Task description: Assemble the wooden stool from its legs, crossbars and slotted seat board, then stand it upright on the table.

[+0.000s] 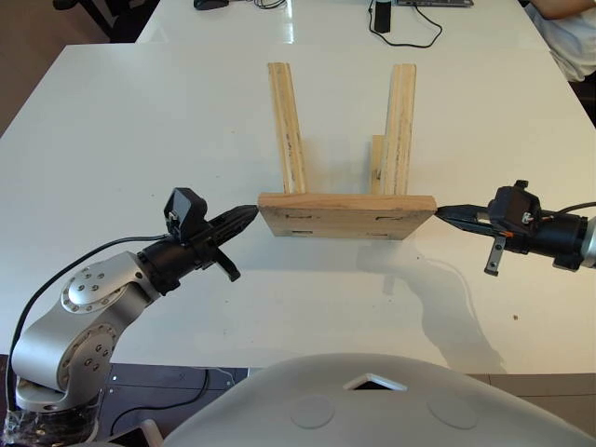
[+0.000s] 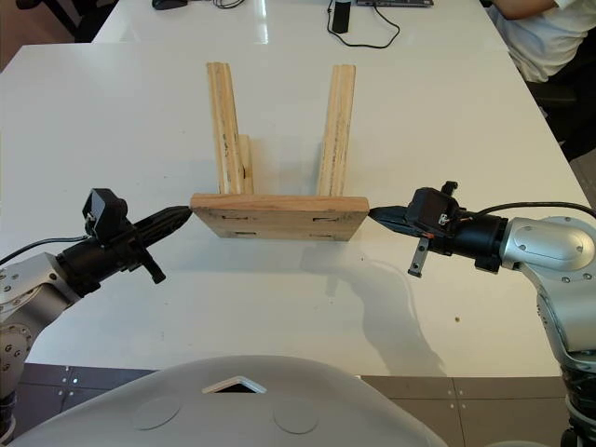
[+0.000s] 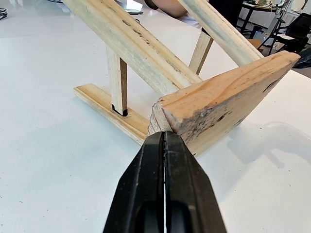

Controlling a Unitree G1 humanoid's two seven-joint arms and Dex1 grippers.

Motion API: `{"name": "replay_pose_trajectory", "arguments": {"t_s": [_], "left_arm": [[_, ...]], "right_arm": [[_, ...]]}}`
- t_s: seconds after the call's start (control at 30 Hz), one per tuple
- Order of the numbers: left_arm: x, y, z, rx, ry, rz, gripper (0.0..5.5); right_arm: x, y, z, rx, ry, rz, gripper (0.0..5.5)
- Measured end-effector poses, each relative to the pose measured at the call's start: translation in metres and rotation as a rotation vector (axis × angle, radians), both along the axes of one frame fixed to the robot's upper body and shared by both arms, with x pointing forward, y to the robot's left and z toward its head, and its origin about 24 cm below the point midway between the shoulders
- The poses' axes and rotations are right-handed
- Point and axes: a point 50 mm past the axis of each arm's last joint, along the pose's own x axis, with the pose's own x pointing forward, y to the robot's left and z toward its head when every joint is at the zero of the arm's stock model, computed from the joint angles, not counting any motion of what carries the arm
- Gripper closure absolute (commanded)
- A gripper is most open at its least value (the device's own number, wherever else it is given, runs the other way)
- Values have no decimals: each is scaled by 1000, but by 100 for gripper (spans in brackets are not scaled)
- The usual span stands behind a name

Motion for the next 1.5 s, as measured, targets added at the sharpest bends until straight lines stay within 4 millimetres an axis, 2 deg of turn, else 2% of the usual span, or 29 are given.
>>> {"name": "replay_pose_trajectory", "arguments": {"t_s": [0.07,0.1,0.17,0.23,0.33,0.43,0.5,0.67,0.8,0.97,1.23,1.33,1.5], "left_arm": [[0,6,-11,-16,38,15,529],[1,11,-15,-20,45,38,522],[6,31,-21,-13,13,96,493],[7,43,-24,8,23,105,460],[10,43,-31,86,15,-2,411],[13,45,-59,240,51,-115,362],[17,46,-71,302,47,-157,333],[43,38,-66,355,-79,-256,266],[50,32,-81,402,-89,-376,209],[65,25,-82,402,-141,-453,209],[83,11,-82,388,-141,-589,209],[89,8,-83,384,-152,-612,249],[94,10,-82,380,-141,-631,324]], "right_arm": [[3,-9,-19,-44,38,-16,550],[4,-17,-29,-89,46,-29,531],[5,-42,-54,-189,83,-95,512],[5,-50,-60,-184,102,-127,479],[18,-40,-59,-100,83,-95,431],[27,-18,-57,8,110,-2,384],[33,-9,-57,45,132,44,356],[39,-3,-59,49,173,110,290],[37,-7,-73,19,247,126,234],[44,-7,-72,9,245,138,234],[57,17,-78,32,261,217,234],[64,25,-85,30,265,225,274],[79,25,-90,50,263,174,346]]}}
